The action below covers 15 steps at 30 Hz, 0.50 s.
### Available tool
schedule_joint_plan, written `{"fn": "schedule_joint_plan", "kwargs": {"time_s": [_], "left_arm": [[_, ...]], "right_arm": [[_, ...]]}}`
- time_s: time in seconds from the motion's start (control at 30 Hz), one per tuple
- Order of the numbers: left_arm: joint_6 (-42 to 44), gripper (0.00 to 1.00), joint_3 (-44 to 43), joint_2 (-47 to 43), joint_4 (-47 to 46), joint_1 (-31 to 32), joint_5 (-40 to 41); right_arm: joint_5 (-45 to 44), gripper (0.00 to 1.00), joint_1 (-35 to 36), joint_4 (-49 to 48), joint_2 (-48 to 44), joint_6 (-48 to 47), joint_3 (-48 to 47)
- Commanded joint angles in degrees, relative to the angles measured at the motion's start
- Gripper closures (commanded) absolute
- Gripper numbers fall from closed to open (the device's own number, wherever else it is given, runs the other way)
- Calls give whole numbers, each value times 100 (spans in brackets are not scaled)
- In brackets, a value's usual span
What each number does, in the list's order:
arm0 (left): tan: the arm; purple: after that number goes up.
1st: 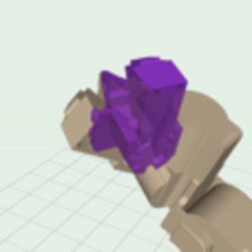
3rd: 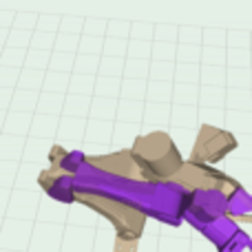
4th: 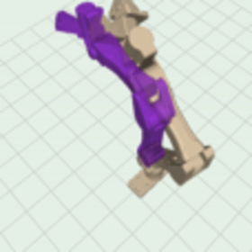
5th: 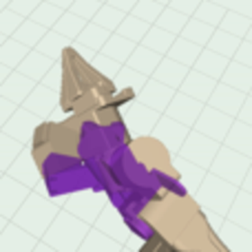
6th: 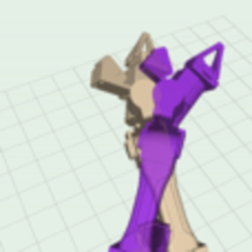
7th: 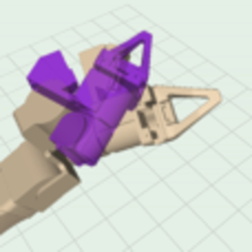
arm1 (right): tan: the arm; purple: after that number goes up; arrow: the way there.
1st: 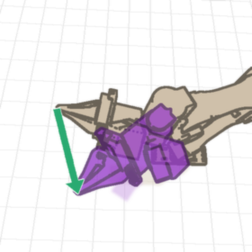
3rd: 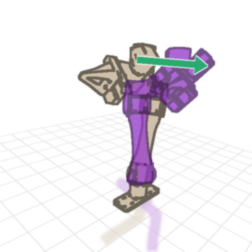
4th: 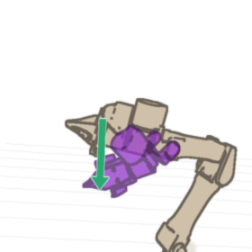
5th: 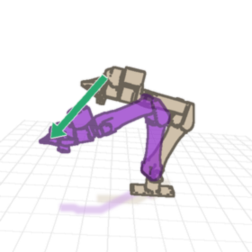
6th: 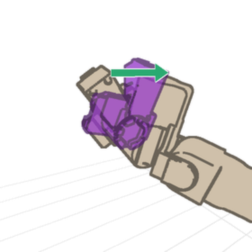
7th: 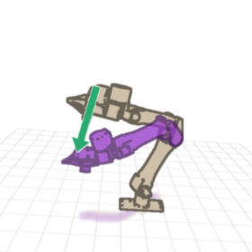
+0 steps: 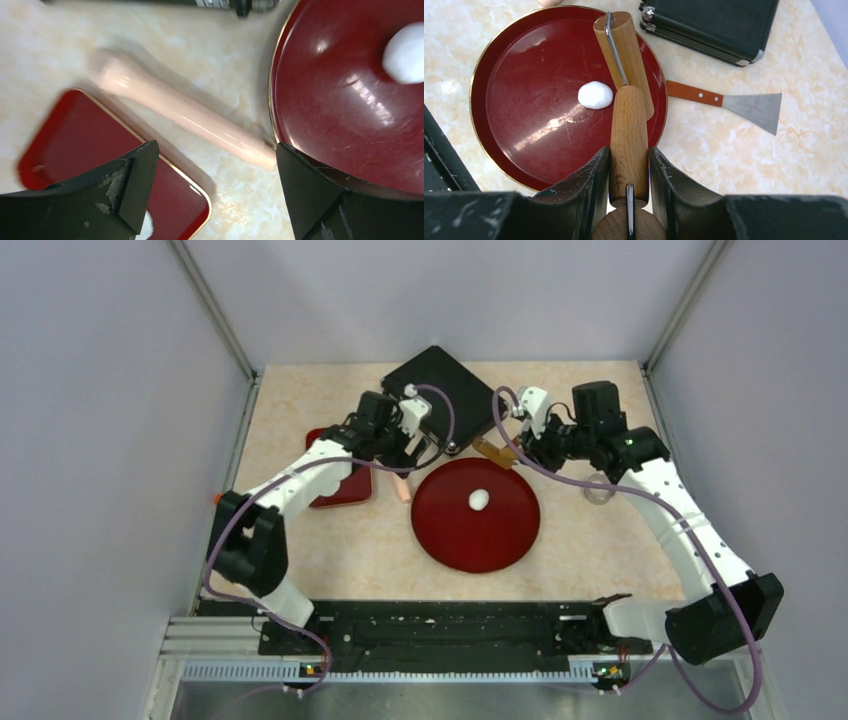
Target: Roll out the dumpling wrappers from the dough
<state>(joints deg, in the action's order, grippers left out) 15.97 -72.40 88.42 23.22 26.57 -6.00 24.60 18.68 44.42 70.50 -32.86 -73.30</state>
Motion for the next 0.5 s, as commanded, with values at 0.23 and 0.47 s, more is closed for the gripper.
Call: {"fn": "schedule_joint_plan", "kwargs": {"time_s": [0.23,0.47], "left_arm": [[-262,14,-611,1136,32,2,-338],[-445,17,-662,1441,-116,23,-423]], "right_arm": [[106,100,223,-808,166,-434,301],[-278,100,450,-976,-24,-308,384]]}}
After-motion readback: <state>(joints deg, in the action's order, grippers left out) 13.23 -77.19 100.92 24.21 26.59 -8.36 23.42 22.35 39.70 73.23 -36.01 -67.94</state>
